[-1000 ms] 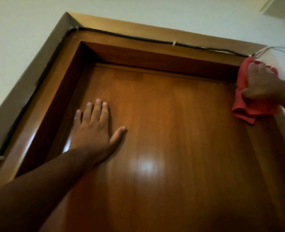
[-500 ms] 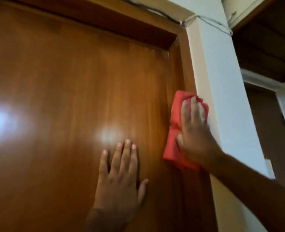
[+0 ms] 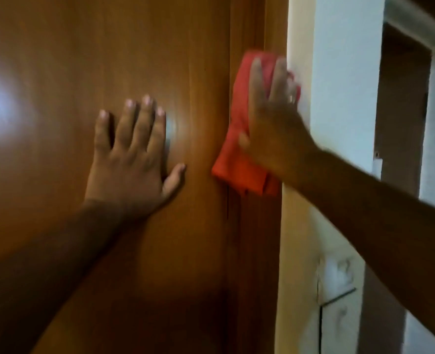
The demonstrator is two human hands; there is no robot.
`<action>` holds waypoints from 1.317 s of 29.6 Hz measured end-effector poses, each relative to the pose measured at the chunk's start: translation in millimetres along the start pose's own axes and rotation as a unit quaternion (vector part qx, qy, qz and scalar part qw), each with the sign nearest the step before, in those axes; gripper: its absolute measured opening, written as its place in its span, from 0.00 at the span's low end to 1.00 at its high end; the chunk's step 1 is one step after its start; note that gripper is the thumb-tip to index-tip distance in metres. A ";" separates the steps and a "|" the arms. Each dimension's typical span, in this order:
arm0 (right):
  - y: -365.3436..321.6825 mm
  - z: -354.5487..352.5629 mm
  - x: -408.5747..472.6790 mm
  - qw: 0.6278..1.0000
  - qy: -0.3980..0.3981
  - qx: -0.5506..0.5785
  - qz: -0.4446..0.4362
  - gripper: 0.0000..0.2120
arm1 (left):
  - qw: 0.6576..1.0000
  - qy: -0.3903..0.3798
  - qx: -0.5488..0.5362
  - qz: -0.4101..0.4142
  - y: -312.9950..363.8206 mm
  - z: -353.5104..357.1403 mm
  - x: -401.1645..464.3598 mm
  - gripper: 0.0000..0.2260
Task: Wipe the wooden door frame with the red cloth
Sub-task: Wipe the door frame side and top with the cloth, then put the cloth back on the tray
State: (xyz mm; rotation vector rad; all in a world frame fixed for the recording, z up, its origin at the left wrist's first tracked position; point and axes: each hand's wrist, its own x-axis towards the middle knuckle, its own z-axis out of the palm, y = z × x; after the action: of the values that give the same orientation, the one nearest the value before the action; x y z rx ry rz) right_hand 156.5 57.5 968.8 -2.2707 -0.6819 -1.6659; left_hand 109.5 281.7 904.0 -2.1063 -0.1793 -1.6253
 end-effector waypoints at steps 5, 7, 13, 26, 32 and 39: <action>1.6 30.9 -43.6 0.998 0.058 0.018 0.018 0.43 | 0.999 0.001 -0.035 0.011 3.6 -1.2 -6.6 0.39; -1.9 56.5 -125.1 0.998 0.027 0.043 0.031 0.43 | 0.999 0.004 -0.048 0.017 4.2 -3.0 -8.6 0.38; -32.0 100.1 -403.0 0.968 -0.224 0.077 0.080 0.46 | 0.996 0.013 -0.081 0.022 1.7 -5.2 -12.5 0.36; -44.7 77.2 -391.1 0.957 -0.260 0.006 0.129 0.32 | 0.929 -0.182 -0.280 0.160 71.6 1.6 -230.6 0.36; -45.7 56.0 -391.2 0.945 -0.286 -0.052 0.153 0.10 | 0.823 -0.328 -0.442 0.140 111.3 12.0 -338.4 0.33; -11.4 -1.2 -482.5 0.792 -0.392 0.232 0.408 0.12 | 0.479 -0.578 -0.661 0.002 204.6 -12.5 -407.0 0.41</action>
State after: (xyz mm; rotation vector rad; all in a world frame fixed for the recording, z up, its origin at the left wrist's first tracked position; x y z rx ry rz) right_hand 34.2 -41.5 512.6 -2.2741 -0.1194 -0.1089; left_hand 58.2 168.6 465.6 -3.8702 1.0094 0.5249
